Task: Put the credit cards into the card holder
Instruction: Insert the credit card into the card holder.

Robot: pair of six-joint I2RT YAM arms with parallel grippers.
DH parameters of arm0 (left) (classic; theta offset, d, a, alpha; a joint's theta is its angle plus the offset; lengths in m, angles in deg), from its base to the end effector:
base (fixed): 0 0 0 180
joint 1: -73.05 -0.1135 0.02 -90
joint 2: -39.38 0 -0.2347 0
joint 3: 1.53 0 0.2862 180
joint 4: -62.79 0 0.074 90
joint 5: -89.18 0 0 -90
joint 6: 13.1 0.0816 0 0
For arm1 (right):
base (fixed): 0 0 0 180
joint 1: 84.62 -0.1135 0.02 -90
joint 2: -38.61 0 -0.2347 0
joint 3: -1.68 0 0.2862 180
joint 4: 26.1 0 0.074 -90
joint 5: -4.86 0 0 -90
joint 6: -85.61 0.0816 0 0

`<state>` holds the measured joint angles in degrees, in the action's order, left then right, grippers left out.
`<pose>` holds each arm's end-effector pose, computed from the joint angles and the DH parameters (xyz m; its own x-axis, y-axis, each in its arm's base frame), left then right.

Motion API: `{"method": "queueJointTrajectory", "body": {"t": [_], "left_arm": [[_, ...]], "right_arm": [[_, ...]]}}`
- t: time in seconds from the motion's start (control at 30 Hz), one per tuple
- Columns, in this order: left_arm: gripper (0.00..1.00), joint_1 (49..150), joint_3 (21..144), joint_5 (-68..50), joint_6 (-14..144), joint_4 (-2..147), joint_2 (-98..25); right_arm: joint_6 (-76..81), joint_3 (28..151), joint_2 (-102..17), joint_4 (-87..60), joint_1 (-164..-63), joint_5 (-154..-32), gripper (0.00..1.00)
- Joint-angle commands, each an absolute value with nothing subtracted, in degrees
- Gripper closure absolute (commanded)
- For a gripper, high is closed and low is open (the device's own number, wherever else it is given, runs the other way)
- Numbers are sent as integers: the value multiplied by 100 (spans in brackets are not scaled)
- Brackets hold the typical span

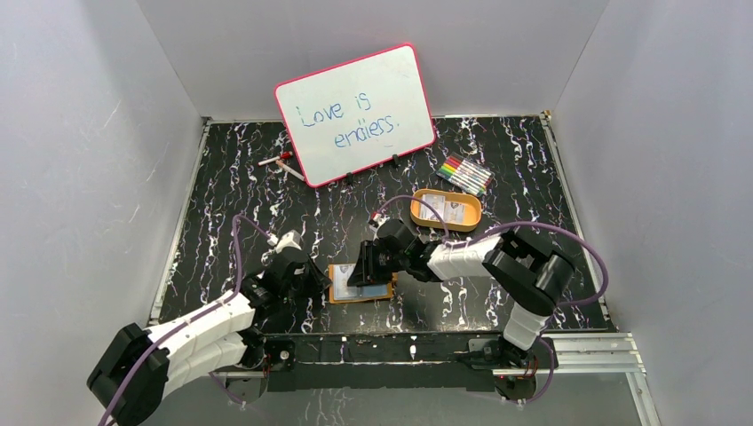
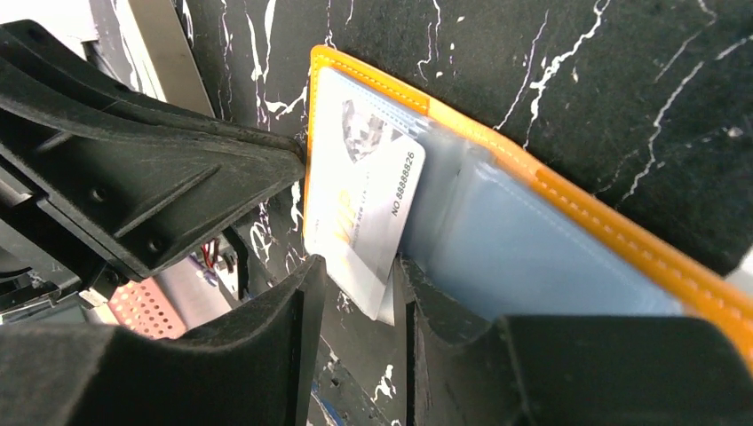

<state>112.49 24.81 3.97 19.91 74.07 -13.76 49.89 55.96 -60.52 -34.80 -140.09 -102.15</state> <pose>0.2028 -0.1580 0.0765 -0.7478 -0.4669 -0.4720 -0.0822 0.7706 -0.6320 0.1974 0.3290 0.0537 -0.9435 -0.0016 -0.3313 -0.2666 0.5974 0.7563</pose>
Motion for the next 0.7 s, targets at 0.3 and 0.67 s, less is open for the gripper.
{"method": "queueJointTrajectory", "body": {"t": [0.3,0.67], "left_arm": [[91,11260,2908,848,2175,8214,-746],[87,11260,3162,-658,2322,6951,-1280]], "right_arm": [[4237,6152,-4705,-1415,-14073,-8812,54],[4052,5084,-3746,-1727,-13873,-8980,60]]}}
